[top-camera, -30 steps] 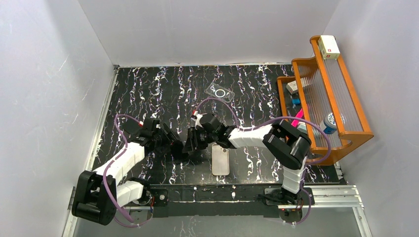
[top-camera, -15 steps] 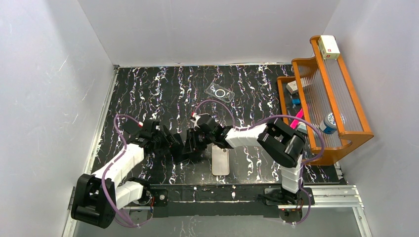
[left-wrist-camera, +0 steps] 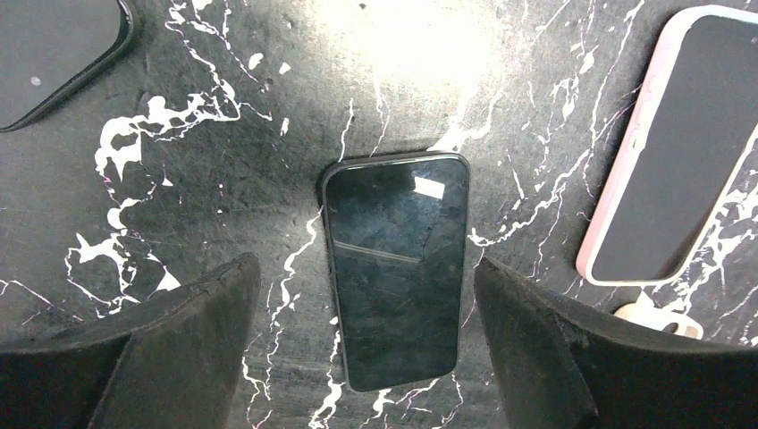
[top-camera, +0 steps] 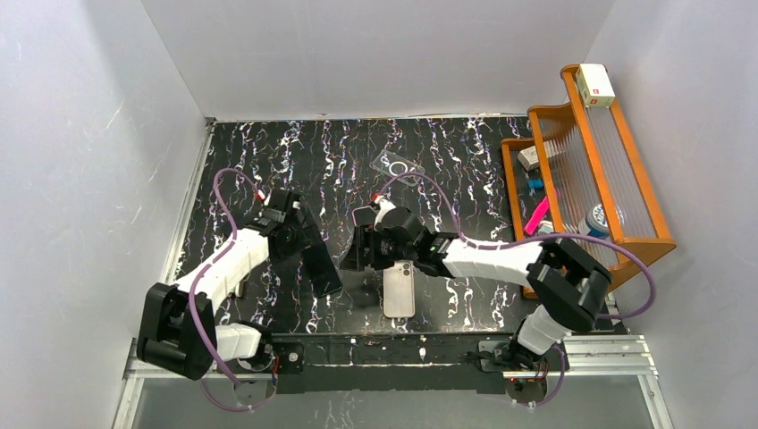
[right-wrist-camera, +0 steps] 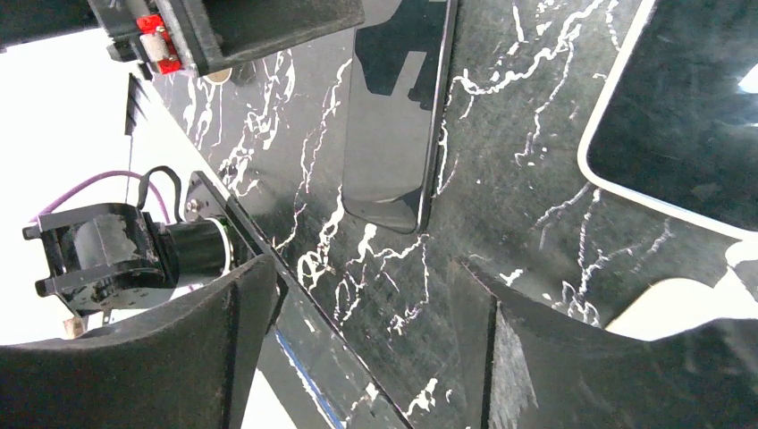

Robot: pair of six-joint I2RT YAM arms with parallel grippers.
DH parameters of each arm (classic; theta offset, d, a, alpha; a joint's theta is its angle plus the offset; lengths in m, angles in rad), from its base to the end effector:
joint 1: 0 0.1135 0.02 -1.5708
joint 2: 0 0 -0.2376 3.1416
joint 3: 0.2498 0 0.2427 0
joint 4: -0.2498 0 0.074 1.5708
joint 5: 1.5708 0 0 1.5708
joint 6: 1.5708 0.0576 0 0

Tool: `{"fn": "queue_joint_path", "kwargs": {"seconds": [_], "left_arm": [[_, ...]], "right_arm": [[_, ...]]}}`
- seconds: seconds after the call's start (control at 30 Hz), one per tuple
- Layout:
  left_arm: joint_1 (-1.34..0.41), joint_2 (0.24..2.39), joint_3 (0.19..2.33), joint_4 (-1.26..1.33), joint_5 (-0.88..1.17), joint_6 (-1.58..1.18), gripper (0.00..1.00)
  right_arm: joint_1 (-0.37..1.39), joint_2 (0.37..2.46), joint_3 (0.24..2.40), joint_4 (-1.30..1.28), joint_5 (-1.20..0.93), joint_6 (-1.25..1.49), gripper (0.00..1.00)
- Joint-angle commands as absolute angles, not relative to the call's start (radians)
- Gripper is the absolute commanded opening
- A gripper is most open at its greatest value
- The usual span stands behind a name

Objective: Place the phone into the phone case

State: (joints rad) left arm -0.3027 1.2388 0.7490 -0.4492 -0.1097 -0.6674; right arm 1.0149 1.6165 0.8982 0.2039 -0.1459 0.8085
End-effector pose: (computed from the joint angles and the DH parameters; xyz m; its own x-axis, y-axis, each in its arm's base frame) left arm 0.2461 -0.0702 0.1745 -0.7502 -0.4102 -0.5186 -0.2925 0.9093 -0.2962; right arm 0.1836 0.3114 0.1768 -0.8354 0.0112 -0.5495 -0.4387 0.5886 0.6791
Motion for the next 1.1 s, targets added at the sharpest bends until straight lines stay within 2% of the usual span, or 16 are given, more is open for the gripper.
{"fn": "queue_joint_path", "kwargs": {"seconds": [0.0, 0.23, 0.8, 1.07], "left_arm": [[-0.369, 1.282, 0.815, -0.535, -0.221, -0.663, 0.88], [-0.483, 1.391, 0.882, -0.561, -0.278, -0.713, 0.93], [-0.512, 1.529, 0.846, -0.504, -0.282, -0.762, 0.95], [-0.514, 1.55, 0.813, -0.497, -0.288, -0.748, 0.8]], "right_arm": [[1.018, 1.526, 0.844, 0.194, -0.073, 0.799, 0.81], [1.018, 1.441, 0.79, 0.184, -0.043, 0.795, 0.98], [1.018, 1.363, 0.735, 0.192, -0.006, 0.782, 0.99], [1.017, 1.401, 0.746, 0.198, -0.015, 0.793, 0.99]]}}
